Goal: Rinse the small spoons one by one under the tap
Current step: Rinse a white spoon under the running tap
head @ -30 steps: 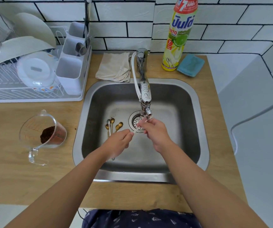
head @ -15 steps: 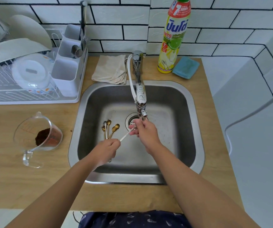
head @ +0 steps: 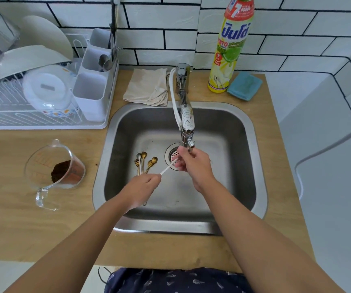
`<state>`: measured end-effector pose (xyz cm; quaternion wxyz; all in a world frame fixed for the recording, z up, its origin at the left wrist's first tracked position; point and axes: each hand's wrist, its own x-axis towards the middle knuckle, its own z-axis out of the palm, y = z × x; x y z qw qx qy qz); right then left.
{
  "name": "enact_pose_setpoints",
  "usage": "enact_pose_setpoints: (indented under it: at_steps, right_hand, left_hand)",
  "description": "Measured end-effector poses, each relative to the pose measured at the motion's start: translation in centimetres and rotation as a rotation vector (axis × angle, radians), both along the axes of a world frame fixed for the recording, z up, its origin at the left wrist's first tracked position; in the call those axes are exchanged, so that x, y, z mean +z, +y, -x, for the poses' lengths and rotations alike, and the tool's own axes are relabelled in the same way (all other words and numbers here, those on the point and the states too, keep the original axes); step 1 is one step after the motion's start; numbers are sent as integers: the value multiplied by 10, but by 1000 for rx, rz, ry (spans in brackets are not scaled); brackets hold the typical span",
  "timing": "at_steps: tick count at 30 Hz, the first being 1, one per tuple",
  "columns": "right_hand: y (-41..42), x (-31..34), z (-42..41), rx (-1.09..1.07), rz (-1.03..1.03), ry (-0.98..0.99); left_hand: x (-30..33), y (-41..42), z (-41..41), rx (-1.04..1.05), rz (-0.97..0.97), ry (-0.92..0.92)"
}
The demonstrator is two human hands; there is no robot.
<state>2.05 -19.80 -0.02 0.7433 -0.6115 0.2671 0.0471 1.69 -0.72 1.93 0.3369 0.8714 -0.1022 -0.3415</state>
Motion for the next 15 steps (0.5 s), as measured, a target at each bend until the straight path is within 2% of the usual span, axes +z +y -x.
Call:
enact_pose_setpoints:
  at_steps: [4,7,9,11,15]
  right_hand:
    - [-1,-2,3,-22,-208,29]
    - [-8,-1,10,23,-414,5]
    - [-10,-2,11,34,-401,19]
    - [-9,-4,10,15,-354,60]
    - [-5,-5,9,7,-443,53]
  left_hand:
    - [0,-4,-1,60,-6,46]
    - [3,3,-3,149,66,212]
    - [6,7,-4,138,61,286]
    - [4,10,-3,87,33,274]
    - [2,10,0,71,58,240]
